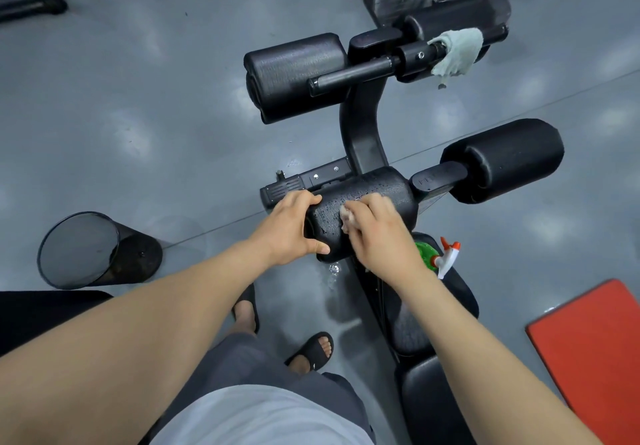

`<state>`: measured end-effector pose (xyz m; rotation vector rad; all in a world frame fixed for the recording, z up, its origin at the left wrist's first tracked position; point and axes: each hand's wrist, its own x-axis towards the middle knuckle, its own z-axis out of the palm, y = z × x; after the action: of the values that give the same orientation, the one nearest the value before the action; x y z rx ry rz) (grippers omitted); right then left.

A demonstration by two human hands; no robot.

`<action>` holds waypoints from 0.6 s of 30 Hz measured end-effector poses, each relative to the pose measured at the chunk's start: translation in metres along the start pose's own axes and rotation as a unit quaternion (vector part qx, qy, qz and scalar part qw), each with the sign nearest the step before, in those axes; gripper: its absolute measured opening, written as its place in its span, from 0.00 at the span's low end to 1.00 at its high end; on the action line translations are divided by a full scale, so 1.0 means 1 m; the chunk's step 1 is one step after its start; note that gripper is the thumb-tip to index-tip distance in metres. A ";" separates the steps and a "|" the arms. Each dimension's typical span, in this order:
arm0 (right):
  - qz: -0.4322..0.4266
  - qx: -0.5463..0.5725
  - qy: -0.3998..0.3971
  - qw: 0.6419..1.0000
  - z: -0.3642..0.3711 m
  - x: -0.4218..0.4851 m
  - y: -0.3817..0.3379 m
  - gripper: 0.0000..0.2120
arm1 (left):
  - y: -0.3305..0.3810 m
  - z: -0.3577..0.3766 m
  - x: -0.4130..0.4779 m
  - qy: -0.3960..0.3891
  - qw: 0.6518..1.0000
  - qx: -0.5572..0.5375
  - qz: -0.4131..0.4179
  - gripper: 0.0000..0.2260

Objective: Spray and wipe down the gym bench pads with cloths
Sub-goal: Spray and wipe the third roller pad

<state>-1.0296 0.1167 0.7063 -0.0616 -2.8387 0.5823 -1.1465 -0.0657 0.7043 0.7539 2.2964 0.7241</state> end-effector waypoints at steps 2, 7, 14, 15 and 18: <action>0.027 -0.013 0.011 0.999 -0.005 0.003 0.017 0.14 | 0.000 0.000 0.000 0.000 1.000 -0.004 0.002 0.46; 0.199 -0.014 0.096 0.975 0.001 0.019 0.016 0.09 | -0.004 0.000 0.000 0.009 1.000 -0.019 0.002 0.47; 0.031 0.044 -0.022 0.998 0.007 0.004 -0.024 0.14 | -0.007 0.000 0.000 0.018 0.999 -0.035 0.006 0.46; 0.036 0.040 -0.019 0.998 0.005 0.003 -0.020 0.15 | -0.007 0.000 0.001 0.018 0.999 -0.037 0.007 0.46; 0.149 0.048 0.042 0.987 0.001 0.004 -0.005 0.16 | -0.010 -0.001 0.002 0.015 0.999 -0.046 0.008 0.47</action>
<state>-1.0340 0.1120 0.7086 -0.4888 -2.7328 0.7551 -1.1514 -0.0717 0.6977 0.7245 2.2701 0.8478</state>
